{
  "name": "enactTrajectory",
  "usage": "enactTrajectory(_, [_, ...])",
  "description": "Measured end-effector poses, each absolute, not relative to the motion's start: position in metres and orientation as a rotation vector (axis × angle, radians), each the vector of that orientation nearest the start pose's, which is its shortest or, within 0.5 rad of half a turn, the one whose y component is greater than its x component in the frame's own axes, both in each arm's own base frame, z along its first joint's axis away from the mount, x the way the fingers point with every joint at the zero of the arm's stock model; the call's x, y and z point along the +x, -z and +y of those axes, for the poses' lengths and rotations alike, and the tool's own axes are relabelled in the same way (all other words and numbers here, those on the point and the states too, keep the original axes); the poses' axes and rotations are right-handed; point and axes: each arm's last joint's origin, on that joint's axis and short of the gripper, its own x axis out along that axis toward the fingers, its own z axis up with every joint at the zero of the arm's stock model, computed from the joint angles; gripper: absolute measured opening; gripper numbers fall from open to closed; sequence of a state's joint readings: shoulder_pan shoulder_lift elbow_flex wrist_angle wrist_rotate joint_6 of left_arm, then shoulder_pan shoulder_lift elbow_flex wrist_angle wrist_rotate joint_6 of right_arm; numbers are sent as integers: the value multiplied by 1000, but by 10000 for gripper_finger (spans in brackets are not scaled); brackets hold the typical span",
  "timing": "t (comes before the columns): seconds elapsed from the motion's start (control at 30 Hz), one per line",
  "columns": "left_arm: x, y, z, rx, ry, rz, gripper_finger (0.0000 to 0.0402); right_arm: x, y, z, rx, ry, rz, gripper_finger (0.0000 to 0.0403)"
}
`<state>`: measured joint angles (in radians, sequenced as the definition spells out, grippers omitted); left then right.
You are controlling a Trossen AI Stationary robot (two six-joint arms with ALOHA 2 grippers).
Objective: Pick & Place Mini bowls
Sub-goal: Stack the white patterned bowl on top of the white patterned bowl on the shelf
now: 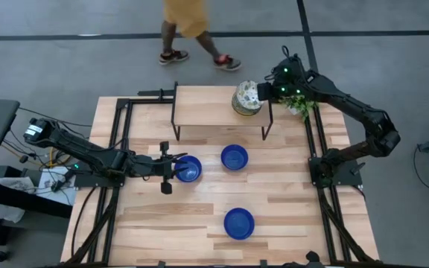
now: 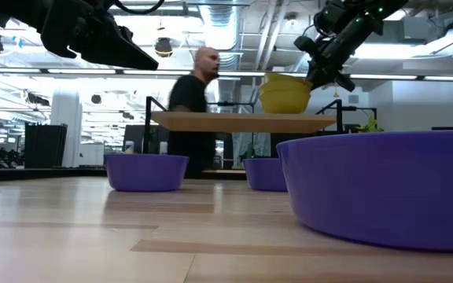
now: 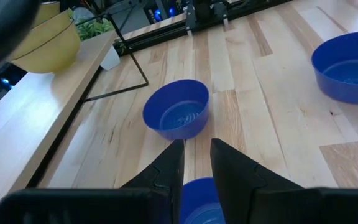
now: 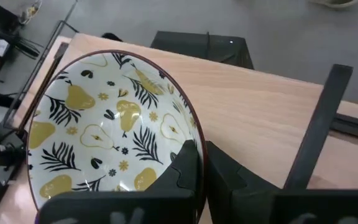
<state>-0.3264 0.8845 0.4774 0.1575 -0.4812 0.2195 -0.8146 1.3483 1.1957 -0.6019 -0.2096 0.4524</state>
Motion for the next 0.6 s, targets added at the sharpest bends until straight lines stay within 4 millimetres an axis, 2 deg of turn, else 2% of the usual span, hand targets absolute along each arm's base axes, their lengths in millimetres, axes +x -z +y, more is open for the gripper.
enactTrajectory(0.17, [186, -243, -49, 316, -129, 246, 79, 198, -316, -201, 801, 726, 550, 3])
enactTrajectory(0.6, [186, -244, -49, 314, -129, 239, 79, 199, -317, -201, 786, 718, 547, 44])
